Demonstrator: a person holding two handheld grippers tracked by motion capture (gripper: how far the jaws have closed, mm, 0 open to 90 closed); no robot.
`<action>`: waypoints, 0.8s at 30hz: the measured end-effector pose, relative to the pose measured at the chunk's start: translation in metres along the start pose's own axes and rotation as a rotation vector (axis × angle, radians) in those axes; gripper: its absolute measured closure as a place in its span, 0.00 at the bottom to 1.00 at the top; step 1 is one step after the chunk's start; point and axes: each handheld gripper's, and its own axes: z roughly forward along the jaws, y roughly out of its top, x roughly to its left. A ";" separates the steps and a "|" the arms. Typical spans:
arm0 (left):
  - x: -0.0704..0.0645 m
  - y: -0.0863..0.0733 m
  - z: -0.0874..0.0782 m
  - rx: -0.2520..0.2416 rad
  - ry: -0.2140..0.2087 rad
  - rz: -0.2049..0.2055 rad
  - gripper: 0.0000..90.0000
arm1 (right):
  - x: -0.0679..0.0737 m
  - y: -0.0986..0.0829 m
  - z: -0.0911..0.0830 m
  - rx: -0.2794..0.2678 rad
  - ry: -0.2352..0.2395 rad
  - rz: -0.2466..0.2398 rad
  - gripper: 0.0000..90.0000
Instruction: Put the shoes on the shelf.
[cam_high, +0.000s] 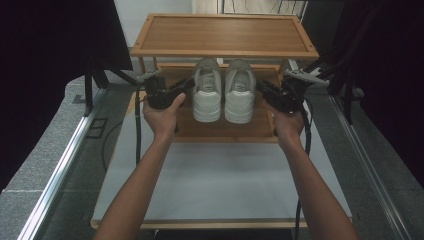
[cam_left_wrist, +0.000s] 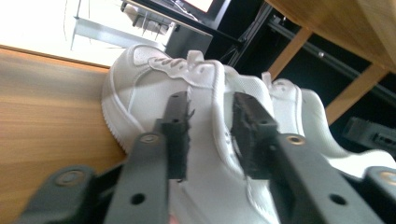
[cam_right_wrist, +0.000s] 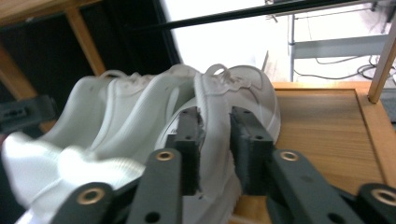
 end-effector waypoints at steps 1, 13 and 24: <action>0.000 0.000 0.000 0.000 0.000 0.000 0.80 | 0.000 0.000 0.000 0.000 0.000 0.000 0.84; -0.025 -0.033 -0.044 0.075 -0.127 0.135 0.99 | 0.032 -0.030 -0.039 0.065 0.151 -0.200 1.00; -0.043 -0.050 -0.025 0.163 -0.082 0.257 1.00 | 0.037 -0.048 -0.019 0.095 0.171 -0.204 1.00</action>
